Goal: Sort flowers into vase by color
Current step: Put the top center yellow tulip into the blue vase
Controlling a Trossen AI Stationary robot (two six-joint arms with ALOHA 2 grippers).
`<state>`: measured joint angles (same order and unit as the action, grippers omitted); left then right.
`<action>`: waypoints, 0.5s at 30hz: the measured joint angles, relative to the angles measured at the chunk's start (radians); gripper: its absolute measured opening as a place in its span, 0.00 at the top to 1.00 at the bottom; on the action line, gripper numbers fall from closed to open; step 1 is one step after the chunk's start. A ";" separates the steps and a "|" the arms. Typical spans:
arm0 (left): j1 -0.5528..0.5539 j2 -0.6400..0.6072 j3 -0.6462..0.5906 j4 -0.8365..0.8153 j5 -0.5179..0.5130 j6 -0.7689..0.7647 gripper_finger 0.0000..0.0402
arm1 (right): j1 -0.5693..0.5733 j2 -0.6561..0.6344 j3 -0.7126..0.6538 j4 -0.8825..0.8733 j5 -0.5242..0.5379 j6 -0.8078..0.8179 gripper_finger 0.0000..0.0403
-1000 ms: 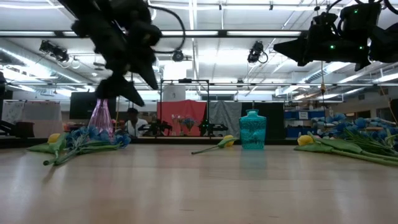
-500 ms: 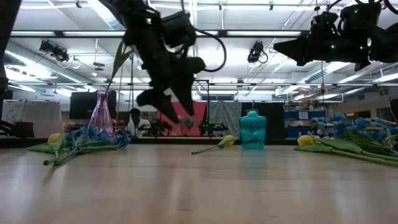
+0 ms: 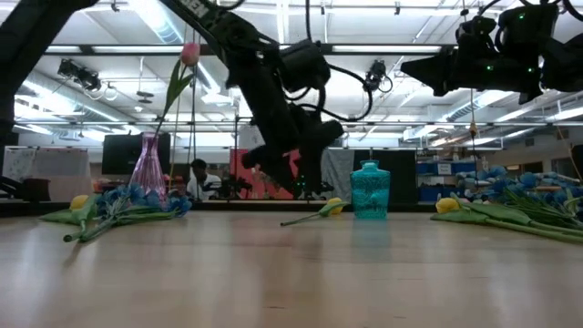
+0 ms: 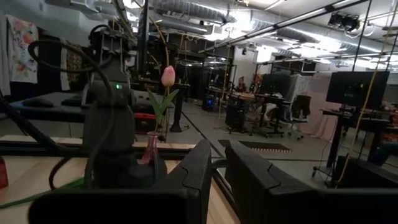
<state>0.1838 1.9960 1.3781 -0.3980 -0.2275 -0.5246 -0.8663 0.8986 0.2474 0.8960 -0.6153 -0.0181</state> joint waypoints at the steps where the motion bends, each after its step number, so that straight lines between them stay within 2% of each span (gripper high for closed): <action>1: 0.002 0.014 0.010 0.009 -0.014 0.012 0.38 | 0.000 0.000 0.000 0.000 0.000 0.000 0.84; 8: 0.027 0.083 0.027 0.081 -0.069 0.054 0.39 | 0.000 0.000 0.000 0.000 -0.007 0.000 0.84; 12: 0.034 0.107 0.027 0.083 -0.119 0.076 0.44 | 0.000 0.000 0.000 0.001 -0.007 -0.001 0.84; 15: 0.039 0.123 0.027 0.104 -0.106 0.076 0.49 | 0.000 0.000 0.000 0.002 -0.007 -0.002 0.84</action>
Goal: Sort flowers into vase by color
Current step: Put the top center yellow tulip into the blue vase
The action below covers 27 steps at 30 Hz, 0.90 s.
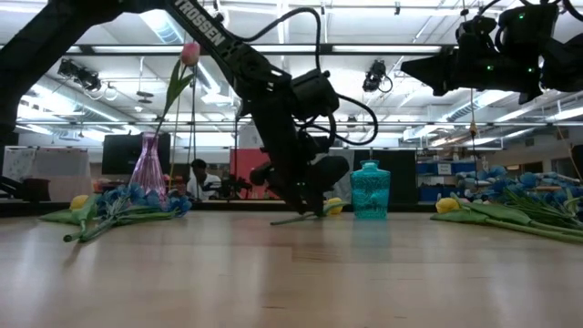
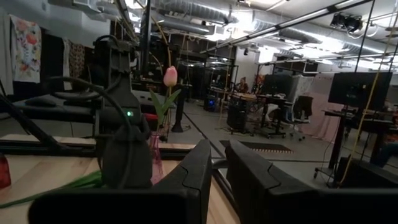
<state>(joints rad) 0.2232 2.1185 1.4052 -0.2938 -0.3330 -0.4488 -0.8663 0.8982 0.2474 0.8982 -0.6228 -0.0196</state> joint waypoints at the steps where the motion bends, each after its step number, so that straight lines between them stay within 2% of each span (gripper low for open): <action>1: 0.001 0.000 0.000 -0.001 0.004 0.001 0.51 | 0.000 0.000 0.000 0.001 0.000 0.000 0.84; 6: 0.001 -0.001 0.000 -0.015 -0.014 0.030 0.65 | 0.000 0.000 0.000 0.003 0.000 -0.001 0.84; 13: 0.010 -0.009 0.002 -0.060 -0.014 0.103 0.95 | 0.000 0.000 0.000 0.002 -0.002 0.001 0.84; 19: 0.049 -0.094 -0.002 -0.136 -0.051 0.150 0.96 | -0.005 0.000 0.000 -0.009 -0.019 0.001 0.84; 23: 0.068 -0.159 -0.001 -0.068 -0.082 0.215 0.96 | -0.046 -0.021 0.000 -0.022 -0.029 0.022 0.84; 27: 0.077 -0.192 -0.001 0.112 -0.072 0.329 0.97 | -0.111 -0.069 0.000 -0.072 -0.087 0.055 0.84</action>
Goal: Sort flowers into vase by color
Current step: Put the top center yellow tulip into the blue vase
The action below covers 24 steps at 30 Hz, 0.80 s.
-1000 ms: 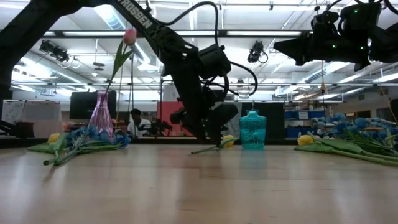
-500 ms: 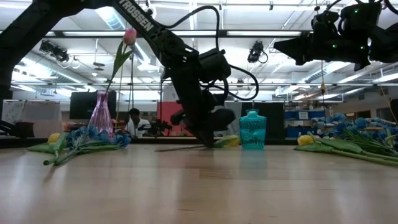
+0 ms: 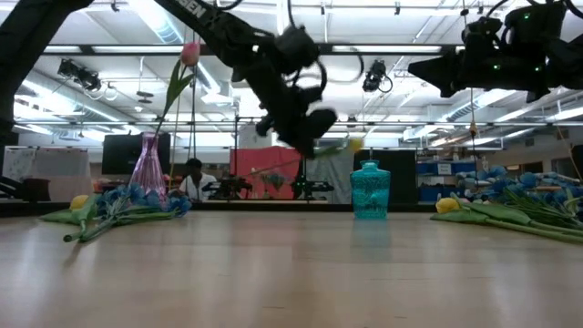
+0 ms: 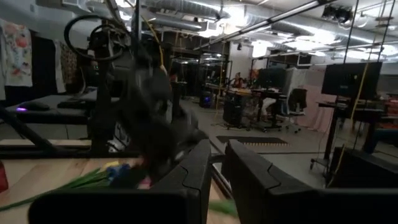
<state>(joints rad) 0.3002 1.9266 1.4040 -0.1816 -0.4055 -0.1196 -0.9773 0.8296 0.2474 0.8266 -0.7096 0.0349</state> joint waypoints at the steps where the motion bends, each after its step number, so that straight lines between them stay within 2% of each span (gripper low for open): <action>1: 0.002 -0.002 0.000 0.057 0.026 0.030 0.97 | -0.016 -0.013 0.000 -0.012 -0.019 0.010 0.84; 5: 0.011 0.005 0.000 0.301 0.200 0.099 0.97 | -0.061 -0.047 0.000 -0.053 -0.072 0.029 0.84; 9: 0.010 0.012 0.000 0.577 0.334 0.149 0.96 | -0.073 -0.054 0.000 -0.072 -0.078 0.034 0.84; 15: 0.006 0.065 0.002 0.909 0.441 0.190 0.96 | -0.072 -0.054 0.000 -0.065 -0.077 0.041 0.84; 24: 0.009 0.190 0.001 1.295 0.571 0.093 0.96 | -0.075 -0.066 0.000 -0.073 -0.077 0.044 0.84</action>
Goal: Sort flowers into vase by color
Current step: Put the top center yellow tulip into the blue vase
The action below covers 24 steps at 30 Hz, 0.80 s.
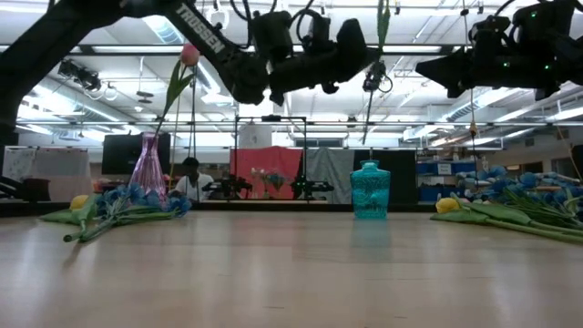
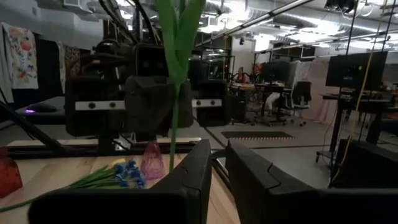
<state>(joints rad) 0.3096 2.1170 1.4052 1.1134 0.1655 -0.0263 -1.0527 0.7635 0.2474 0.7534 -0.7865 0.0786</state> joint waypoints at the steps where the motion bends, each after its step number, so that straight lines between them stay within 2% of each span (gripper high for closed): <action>1: 0.000 0.011 0.000 0.020 0.005 -0.005 0.96 | 0.000 0.000 0.000 0.000 0.000 0.000 0.84; 14: 0.002 0.074 -0.001 0.108 0.003 -0.010 0.96 | 0.000 0.000 0.000 0.000 0.000 -0.002 0.84; 24: -0.003 0.079 -0.001 -0.001 0.003 -0.007 0.96 | 0.000 0.000 0.000 0.000 -0.001 0.000 0.84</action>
<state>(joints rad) 0.3068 2.1961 1.4040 1.1128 0.1684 -0.0334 -1.0523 0.7635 0.2473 0.7532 -0.7870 0.0788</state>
